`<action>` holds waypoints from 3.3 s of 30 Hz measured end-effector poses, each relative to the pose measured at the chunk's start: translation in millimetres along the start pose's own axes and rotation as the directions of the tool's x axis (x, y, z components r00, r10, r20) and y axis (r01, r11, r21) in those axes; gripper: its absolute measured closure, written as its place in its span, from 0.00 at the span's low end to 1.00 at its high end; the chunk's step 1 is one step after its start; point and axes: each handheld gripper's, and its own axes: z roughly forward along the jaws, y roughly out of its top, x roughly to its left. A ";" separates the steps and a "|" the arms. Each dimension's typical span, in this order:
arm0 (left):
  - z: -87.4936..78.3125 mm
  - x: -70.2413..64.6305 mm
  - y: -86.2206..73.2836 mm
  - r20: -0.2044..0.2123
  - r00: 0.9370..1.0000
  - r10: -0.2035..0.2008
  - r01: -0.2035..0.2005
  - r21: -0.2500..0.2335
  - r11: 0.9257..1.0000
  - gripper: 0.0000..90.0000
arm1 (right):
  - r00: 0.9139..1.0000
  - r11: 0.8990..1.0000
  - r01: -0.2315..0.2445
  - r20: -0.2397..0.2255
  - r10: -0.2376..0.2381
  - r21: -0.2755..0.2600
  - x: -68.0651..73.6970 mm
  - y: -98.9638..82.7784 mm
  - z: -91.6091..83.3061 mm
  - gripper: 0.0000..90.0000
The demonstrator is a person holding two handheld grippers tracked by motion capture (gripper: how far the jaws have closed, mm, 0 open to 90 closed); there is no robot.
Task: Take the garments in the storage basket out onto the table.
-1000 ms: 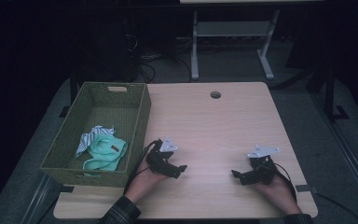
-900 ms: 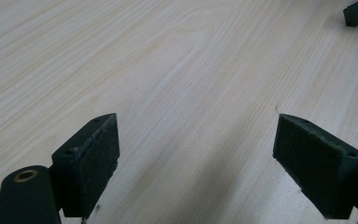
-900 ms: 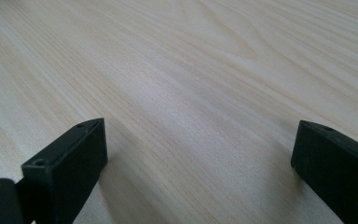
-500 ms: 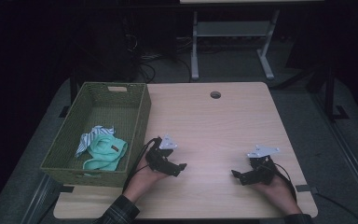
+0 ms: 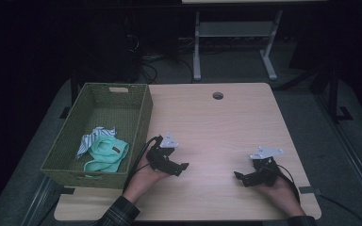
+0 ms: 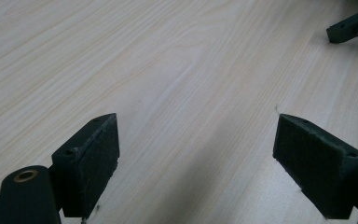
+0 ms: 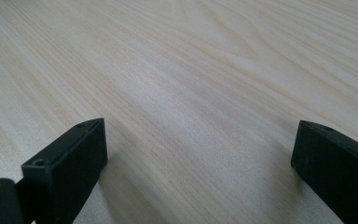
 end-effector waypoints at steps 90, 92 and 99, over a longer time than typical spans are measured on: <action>-74.7 33.7 28.0 0.071 0.997 0.037 -0.035 -0.024 0.999 0.16 | 1.000 1.000 -0.001 0.001 0.001 0.001 0.2 0.2 0.0 0.03; -76.4 35.1 27.3 0.070 0.997 0.035 -0.033 -0.020 0.999 0.16 | 1.000 1.000 0.001 0.001 -0.001 0.001 0.1 0.2 0.0 0.03; -83.3 41.6 24.0 0.052 0.998 0.019 -0.018 -0.018 1.000 0.16 | 1.000 1.000 0.003 0.000 -0.003 -0.001 0.0 0.2 0.2 0.03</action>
